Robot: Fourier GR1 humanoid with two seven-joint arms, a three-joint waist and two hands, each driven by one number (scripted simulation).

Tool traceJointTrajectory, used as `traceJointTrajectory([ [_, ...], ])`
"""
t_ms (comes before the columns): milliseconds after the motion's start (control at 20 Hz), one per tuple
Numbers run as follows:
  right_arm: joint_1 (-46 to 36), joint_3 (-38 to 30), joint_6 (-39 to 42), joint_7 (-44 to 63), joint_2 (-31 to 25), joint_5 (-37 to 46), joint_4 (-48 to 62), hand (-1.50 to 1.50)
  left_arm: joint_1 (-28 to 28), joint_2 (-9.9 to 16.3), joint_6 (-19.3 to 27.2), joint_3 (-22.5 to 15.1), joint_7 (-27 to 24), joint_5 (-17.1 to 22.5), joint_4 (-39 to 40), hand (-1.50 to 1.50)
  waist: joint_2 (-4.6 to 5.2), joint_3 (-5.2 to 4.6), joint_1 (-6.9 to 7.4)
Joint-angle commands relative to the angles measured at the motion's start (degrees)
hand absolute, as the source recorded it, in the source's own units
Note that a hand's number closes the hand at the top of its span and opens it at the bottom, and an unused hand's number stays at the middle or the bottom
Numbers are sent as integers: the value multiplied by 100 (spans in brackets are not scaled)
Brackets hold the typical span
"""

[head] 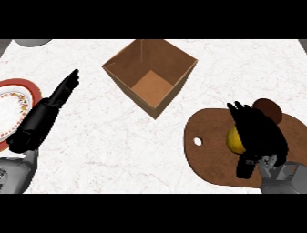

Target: Pick the lemon from the cutting board and place it in the cardboard box

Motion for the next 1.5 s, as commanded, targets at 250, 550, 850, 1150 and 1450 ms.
traceJointTrajectory([
  [250,190,-547,544,-58,115,399,-203,-150,-161,-347,-233,282,179,-249,74,0,-5,-1,-15],
  [550,358,-455,-194,-1122,254,885,863,-150,-442,-430,-441,395,157,-451,288,0,3,0,-9],
  [850,459,-163,-1296,-2186,73,1549,1221,150,-108,-381,-646,575,-113,-345,265,0,7,1,2],
  [1150,-42,-473,-1225,-2650,87,1829,1377,150,-34,-408,-737,733,198,-378,-229,0,-2,0,21],
  [1450,-1242,1320,-1162,-1701,2409,1717,1684,150,-546,-633,-833,301,3,-491,174,0,185,2,795],
])
